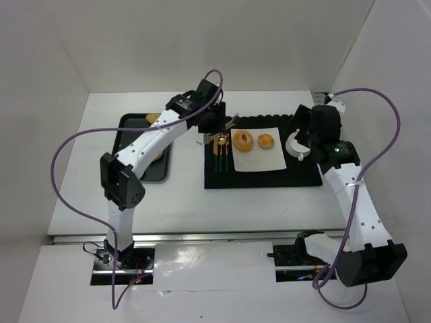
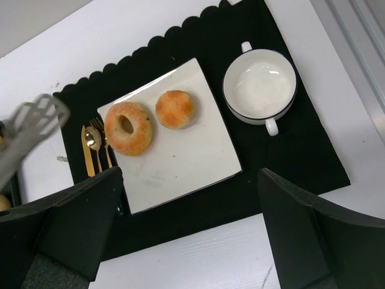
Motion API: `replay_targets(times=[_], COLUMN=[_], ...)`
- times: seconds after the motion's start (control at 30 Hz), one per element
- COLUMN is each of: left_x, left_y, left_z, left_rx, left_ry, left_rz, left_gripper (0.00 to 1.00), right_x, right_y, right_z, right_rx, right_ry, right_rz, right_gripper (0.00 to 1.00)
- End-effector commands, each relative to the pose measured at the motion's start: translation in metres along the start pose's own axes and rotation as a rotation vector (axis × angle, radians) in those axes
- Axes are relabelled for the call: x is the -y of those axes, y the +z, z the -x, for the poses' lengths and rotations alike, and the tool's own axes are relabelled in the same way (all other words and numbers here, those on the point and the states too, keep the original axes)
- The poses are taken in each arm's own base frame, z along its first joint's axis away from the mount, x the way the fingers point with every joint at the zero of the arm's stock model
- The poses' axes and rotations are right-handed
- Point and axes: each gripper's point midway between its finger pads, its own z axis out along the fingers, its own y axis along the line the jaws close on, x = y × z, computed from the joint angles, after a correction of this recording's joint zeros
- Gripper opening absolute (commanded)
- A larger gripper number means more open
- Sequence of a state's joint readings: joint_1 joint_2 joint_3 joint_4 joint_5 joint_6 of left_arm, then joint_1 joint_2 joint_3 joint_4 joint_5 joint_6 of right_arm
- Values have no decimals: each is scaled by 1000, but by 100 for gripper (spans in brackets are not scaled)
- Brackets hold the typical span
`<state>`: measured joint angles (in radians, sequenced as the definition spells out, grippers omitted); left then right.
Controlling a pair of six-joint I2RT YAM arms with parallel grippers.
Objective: Place the bread
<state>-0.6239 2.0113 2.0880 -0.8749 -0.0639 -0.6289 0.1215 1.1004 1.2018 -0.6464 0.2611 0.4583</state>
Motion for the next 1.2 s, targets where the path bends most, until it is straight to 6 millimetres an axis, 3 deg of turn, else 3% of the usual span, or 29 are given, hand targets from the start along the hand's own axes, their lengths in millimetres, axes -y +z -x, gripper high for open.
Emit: replay_targets(times=[0.0, 0.07, 0.1, 0.17, 0.2, 0.33, 0.5, 0.63, 0.73, 0.83, 0.93, 1.1, 1.17], left_x=[-23, -52, -58, -80, -83, -100, -127, -140, -141, -135, -130, -117, -106], left_y=[-60, -55, -63, -48, -50, -23, 7, 25, 33, 29, 18, -22, -47], left_z=[30, 17, 16, 0, -2, -26, -72, -102, -115, -110, -101, -68, -48], left_rx=[184, 185, 202, 198, 213, 214, 136, 56, 11, 5, -5, 73, 132], left_ry=[72, 90, 106, 126, 141, 133, 107, 87, 80, 87, 98, 106, 102], left_rz=[93, 208, 227, 296, 289, 314, 340, 372, 358, 344, 349, 331, 299], left_gripper=[57, 56, 56, 55, 55, 55, 56, 65, 83, 96, 99, 99, 99], right_x=[-1, -6, -6, -9, -11, -17, -19, -17, -19, -20, -17, -11, -7], right_y=[-2, 1, 3, 5, 6, 13, 21, 21, 23, 31, 43, 54, 58], right_z=[6, 4, 3, 2, -1, -7, -15, -18, -21, -24, -28, -32, -41], right_rx=[22, 11, 13, 6, 0, -29, -66, -77, -90, -116, -152, -168, -191], right_ry=[2, 11, 12, 12, 20, 17, 10, 8, -3, 0, 1, -9, -15], right_rz=[17, 37, 38, 50, 61, 83, 86, 80, 87, 73, 28, -19, -32], right_gripper=[100, 100, 100, 100, 100, 100, 100, 100, 100, 100, 100, 100, 100])
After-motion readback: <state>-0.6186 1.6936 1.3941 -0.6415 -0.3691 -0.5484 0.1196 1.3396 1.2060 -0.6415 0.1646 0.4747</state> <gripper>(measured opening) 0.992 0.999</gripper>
